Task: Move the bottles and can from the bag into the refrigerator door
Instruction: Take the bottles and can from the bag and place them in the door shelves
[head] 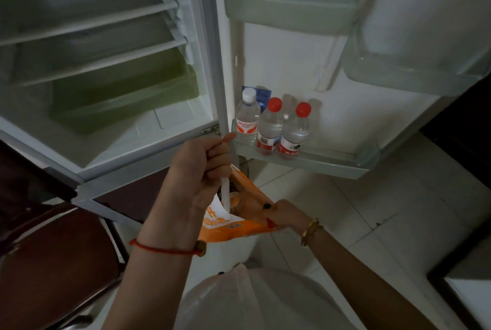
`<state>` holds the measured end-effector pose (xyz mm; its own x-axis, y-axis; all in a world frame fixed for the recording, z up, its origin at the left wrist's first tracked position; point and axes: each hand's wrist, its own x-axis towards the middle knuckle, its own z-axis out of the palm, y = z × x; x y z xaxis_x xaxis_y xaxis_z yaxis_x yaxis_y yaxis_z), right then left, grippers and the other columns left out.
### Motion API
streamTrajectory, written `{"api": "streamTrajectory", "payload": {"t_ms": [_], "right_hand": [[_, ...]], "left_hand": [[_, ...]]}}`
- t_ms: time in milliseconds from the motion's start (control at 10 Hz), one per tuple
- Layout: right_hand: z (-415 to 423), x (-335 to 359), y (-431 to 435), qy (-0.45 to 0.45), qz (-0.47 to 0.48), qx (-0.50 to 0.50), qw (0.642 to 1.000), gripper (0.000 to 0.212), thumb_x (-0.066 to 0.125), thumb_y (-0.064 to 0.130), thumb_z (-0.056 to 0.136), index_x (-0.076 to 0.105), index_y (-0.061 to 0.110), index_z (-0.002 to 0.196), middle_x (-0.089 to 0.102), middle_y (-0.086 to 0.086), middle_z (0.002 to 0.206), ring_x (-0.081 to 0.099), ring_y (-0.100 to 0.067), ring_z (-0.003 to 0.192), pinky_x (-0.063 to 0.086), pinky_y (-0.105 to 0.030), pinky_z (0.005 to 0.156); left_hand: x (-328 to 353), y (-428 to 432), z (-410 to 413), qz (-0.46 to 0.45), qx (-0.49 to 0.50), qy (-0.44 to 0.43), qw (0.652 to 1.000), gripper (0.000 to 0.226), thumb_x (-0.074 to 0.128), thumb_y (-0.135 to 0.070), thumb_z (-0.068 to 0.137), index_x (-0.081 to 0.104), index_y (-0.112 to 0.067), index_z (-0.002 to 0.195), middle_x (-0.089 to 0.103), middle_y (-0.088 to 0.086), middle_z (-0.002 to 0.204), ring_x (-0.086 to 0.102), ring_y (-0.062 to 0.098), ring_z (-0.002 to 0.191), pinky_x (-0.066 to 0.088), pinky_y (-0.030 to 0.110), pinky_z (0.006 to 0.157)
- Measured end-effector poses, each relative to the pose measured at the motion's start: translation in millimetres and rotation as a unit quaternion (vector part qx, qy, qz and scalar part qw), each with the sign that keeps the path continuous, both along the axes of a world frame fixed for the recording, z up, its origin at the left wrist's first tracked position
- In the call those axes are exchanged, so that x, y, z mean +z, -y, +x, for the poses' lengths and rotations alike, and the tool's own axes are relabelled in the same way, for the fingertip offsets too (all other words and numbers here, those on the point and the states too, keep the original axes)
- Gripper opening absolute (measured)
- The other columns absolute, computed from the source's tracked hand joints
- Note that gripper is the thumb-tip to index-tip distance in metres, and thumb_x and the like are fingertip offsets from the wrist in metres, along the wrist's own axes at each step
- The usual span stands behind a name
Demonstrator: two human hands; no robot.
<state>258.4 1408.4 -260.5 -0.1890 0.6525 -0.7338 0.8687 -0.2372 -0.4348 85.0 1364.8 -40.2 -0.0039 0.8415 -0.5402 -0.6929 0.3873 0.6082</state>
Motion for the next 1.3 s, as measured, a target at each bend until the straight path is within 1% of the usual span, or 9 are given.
{"api": "streamTrajectory", "payload": {"t_ms": [200,300,400,600,700,800,1000,1100,1300], "right_hand": [[-21.2,-12.6,7.2,-0.063,0.045,-0.094,0.993,0.041,0.046,0.028,0.098,0.052,0.008,0.133,0.058,-0.015,0.132,0.055,-0.03,0.121,0.043,-0.033,0.099],[-26.4,-20.4,0.0,-0.096,0.027,-0.227,0.969,0.039,0.046,0.026,0.099,0.059,-0.003,0.122,0.062,-0.023,0.123,0.059,-0.035,0.111,0.048,-0.04,0.094],[-22.8,-26.0,-9.0,-0.146,-0.04,-0.375,0.914,0.04,0.061,0.027,0.092,0.06,-0.009,0.11,0.062,-0.016,0.105,0.056,-0.029,0.093,0.048,-0.031,0.065],[-23.1,-74.9,-25.4,-0.17,-0.081,-0.379,0.906,0.044,0.079,0.03,0.074,0.066,-0.006,0.097,0.066,-0.022,0.108,0.063,-0.036,0.101,0.053,-0.043,0.094],[-38.4,-39.7,-12.7,-0.2,-0.069,-0.391,0.896,0.049,0.078,0.027,0.076,0.061,-0.008,0.106,0.066,-0.019,0.104,0.062,-0.033,0.099,0.052,-0.043,0.092],[-46.6,-31.0,-7.0,-0.194,-0.024,-0.391,0.899,0.03,0.075,0.019,0.081,0.056,-0.002,0.072,0.056,-0.011,0.073,0.054,-0.023,0.069,0.049,-0.03,0.061],[-57.6,-21.3,9.5,-0.093,0.196,-0.275,0.937,0.026,0.072,0.028,0.08,0.073,0.002,0.078,0.067,-0.009,0.072,0.055,-0.015,0.061,0.031,-0.011,0.043],[-54.7,-2.8,21.0,-0.125,0.286,-0.254,0.916,0.016,0.072,0.02,0.078,0.073,0.007,0.086,0.065,-0.003,0.075,0.057,-0.013,0.068,0.03,-0.008,0.051],[-27.8,46.8,27.3,-0.171,0.415,-0.201,0.871,0.021,0.078,0.037,0.071,0.062,0.024,0.077,0.06,0.008,0.072,0.056,-0.004,0.068,0.042,-0.015,0.06]], "left_hand": [[5.7,8.5,2.7,0.004,-0.012,-0.004,1.0,0.025,0.029,-0.008,0.099,0.053,-0.004,0.097,0.027,-0.009,0.047,0.025,0.004,0.028,0.018,0.01,0.027],[7.1,12.3,2.2,0.004,-0.011,-0.008,1.0,0.024,0.03,-0.008,0.099,0.053,-0.004,0.098,0.027,-0.009,0.047,0.024,0.003,0.028,0.017,0.01,0.028],[7.6,16.0,0.1,0.008,-0.008,-0.003,1.0,0.024,0.03,-0.008,0.099,0.054,-0.003,0.1,0.027,-0.01,0.047,0.025,0.003,0.028,0.017,0.01,0.028],[9.0,26.2,-4.8,0.015,-0.009,0.001,1.0,0.022,0.031,-0.008,0.099,0.051,-0.004,0.105,0.027,-0.009,0.049,0.025,0.002,0.029,0.019,0.011,0.027],[9.7,30.3,-11.0,0.018,0.002,-0.005,1.0,0.023,0.03,-0.007,0.099,0.052,-0.004,0.102,0.026,-0.009,0.049,0.024,0.003,0.029,0.017,0.01,0.028],[8.7,34.0,-19.3,0.023,0.021,-0.01,0.999,0.023,0.03,-0.006,0.098,0.052,-0.003,0.101,0.026,-0.009,0.048,0.024,0.003,0.029,0.015,0.01,0.029],[0.1,38.3,-49.0,0.035,0.072,0.022,0.997,0.024,0.028,-0.006,0.097,0.051,-0.006,0.098,0.03,-0.01,0.045,0.027,0.005,0.026,0.016,0.01,0.03],[-2.1,37.3,-57.0,0.034,0.074,0.024,0.996,0.026,0.027,-0.007,0.097,0.052,-0.004,0.1,0.031,-0.01,0.044,0.027,0.005,0.026,0.017,0.01,0.03],[-9.1,23.9,-42.2,0.025,0.018,0.022,0.999,0.022,0.027,-0.007,0.097,0.048,-0.009,0.092,0.029,-0.009,0.043,0.025,0.004,0.026,0.016,0.011,0.029]]}}
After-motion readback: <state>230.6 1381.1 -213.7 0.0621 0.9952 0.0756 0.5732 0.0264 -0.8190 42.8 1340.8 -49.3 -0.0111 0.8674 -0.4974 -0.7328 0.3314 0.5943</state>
